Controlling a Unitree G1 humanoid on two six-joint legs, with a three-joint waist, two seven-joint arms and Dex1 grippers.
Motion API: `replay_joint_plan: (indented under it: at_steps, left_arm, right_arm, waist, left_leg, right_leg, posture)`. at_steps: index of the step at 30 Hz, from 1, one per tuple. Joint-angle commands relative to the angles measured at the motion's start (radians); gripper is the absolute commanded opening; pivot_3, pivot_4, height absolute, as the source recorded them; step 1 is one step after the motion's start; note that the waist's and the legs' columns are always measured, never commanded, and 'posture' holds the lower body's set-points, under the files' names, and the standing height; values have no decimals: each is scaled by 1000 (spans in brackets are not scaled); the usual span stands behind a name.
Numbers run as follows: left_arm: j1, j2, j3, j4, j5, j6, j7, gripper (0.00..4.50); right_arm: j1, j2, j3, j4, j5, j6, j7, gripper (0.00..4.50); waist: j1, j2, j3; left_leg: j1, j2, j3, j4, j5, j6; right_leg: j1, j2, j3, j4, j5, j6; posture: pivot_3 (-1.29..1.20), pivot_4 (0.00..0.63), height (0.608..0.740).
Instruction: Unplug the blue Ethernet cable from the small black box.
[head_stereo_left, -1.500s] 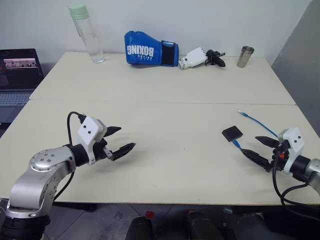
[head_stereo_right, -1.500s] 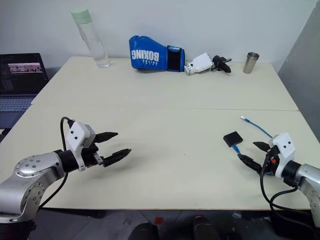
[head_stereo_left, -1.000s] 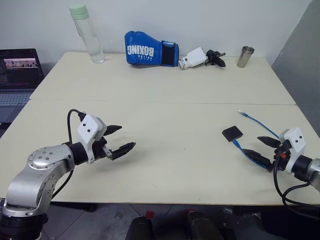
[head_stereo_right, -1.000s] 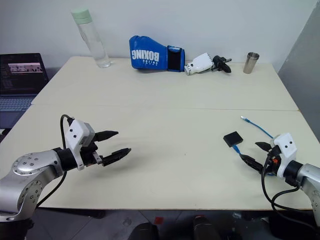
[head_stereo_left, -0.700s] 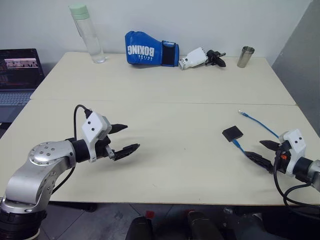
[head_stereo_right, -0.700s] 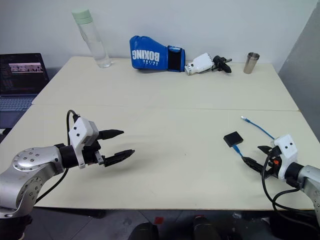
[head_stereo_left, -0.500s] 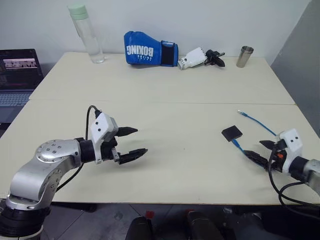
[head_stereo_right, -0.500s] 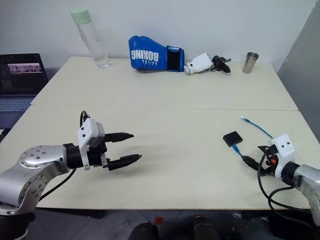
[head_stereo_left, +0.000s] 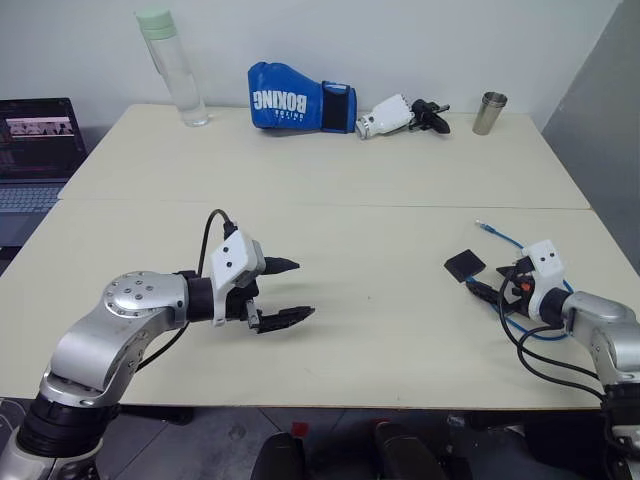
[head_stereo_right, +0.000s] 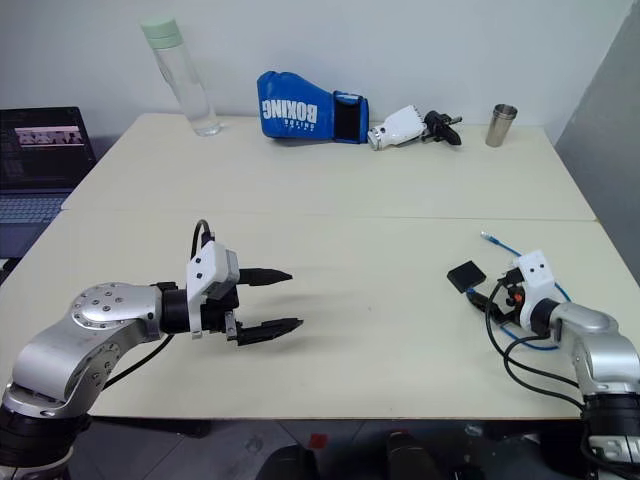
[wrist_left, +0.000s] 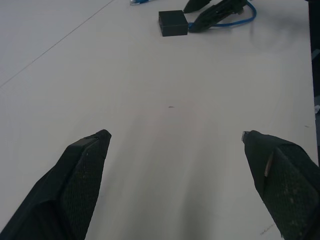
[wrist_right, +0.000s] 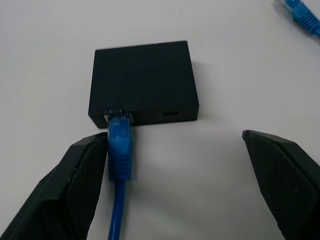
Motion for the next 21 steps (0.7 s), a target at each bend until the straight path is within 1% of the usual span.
replay_joint_plan:
  at_steps: [1,6,10,12,15,18,21]
  left_arm:
    - [-4,1,8,-22,11,-25,7,4500]
    - [6,3,17,-24,16,-33,10,4500]
    - [15,6,24,-24,15,-38,12,4500]
    - [9,3,18,-19,19,-40,14,4500]
    - [-3,1,11,-12,23,-41,12,4500]
    - [-8,3,14,-5,24,-41,7,4500]
    - [-7,2,17,-7,21,-37,7,4500]
  right_arm:
    - [-13,-10,17,29,1,8,58,4478]
    - [15,-30,13,-56,11,47,83,4478]
    - [72,-46,9,-140,2,62,74,4478]
    - [78,-16,20,-134,-22,44,31,4478]
    - [82,9,40,-115,-46,18,11,4478]
    - [86,19,40,-104,-56,9,11,3906]
    - [87,14,41,-104,-58,7,18,3103]
  waist:
    - [0,0,0]
    - [0,0,0]
    - [1,0,0]
    - [0,0,0]
    - [-2,-2,-1]
    - [-2,-2,-2]
    - [-2,-3,-2]
  left_leg:
    - [0,0,0,0,0,0]
    - [0,0,0,0,0,0]
    - [0,0,0,0,0,0]
    - [0,0,0,0,0,0]
    - [0,0,-1,0,0,0]
    - [1,0,0,1,0,0]
    - [1,0,0,1,0,0]
  right_leg:
    - [0,0,0,0,0,0]
    - [0,0,0,1,0,0]
    - [0,0,0,1,0,0]
    - [0,0,0,1,0,0]
    - [0,0,0,1,0,0]
    - [0,0,0,1,1,1]
    - [1,0,0,1,1,1]
  posture:
    - [0,150,740]
    - [0,150,740]
    - [0,150,740]
    - [0,150,740]
    - [0,150,740]
    - [0,150,740]
    - [0,150,740]
